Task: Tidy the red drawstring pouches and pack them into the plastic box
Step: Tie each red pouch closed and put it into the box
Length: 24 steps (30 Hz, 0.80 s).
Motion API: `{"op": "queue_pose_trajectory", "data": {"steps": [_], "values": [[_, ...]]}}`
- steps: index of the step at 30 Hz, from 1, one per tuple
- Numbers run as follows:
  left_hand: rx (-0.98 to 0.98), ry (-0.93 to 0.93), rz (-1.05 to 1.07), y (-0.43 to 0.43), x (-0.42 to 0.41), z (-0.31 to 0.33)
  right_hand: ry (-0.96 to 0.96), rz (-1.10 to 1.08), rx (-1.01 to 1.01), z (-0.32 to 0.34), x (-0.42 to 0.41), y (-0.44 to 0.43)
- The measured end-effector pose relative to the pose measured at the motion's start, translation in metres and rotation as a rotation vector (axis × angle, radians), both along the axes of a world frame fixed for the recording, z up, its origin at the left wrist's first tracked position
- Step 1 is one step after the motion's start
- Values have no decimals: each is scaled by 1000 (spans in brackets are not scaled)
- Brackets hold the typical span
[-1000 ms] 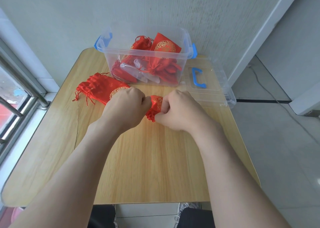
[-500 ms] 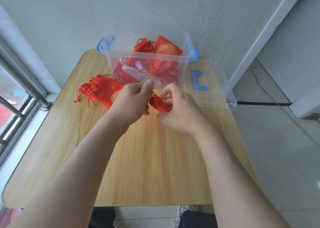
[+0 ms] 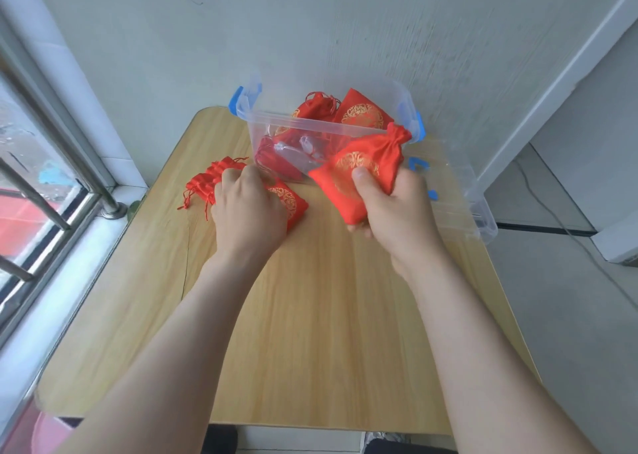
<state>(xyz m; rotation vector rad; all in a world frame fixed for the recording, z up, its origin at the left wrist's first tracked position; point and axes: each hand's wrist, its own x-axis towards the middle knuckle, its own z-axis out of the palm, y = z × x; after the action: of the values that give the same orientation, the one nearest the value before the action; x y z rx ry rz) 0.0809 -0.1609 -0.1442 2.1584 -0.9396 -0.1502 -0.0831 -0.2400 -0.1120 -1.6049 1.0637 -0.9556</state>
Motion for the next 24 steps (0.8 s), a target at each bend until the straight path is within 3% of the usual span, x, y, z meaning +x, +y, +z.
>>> {"op": "queue_pose_trajectory", "data": {"steps": [4, 7, 10, 15, 19, 21, 24], "values": [[207, -152, 20, 5, 2, -3, -263, 121, 202, 22, 24, -7], [399, -173, -9, 7, 3, -10, -128, -17, -6, 33, 47, -23], [472, -175, -19, 9, 5, -13, 11, -183, -227, 44, 66, -39], [414, -123, -4, 9, 10, -12, 133, -253, -429, 50, 88, -59], [317, -131, -13, 5, 6, -10, 209, -238, -435, 46, 100, -76], [277, -93, -32, 3, 5, -9, 373, -300, -383, 48, 100, -82], [112, 123, -115, 0, 7, -11, 631, -494, -344, 52, 94, -81]]}}
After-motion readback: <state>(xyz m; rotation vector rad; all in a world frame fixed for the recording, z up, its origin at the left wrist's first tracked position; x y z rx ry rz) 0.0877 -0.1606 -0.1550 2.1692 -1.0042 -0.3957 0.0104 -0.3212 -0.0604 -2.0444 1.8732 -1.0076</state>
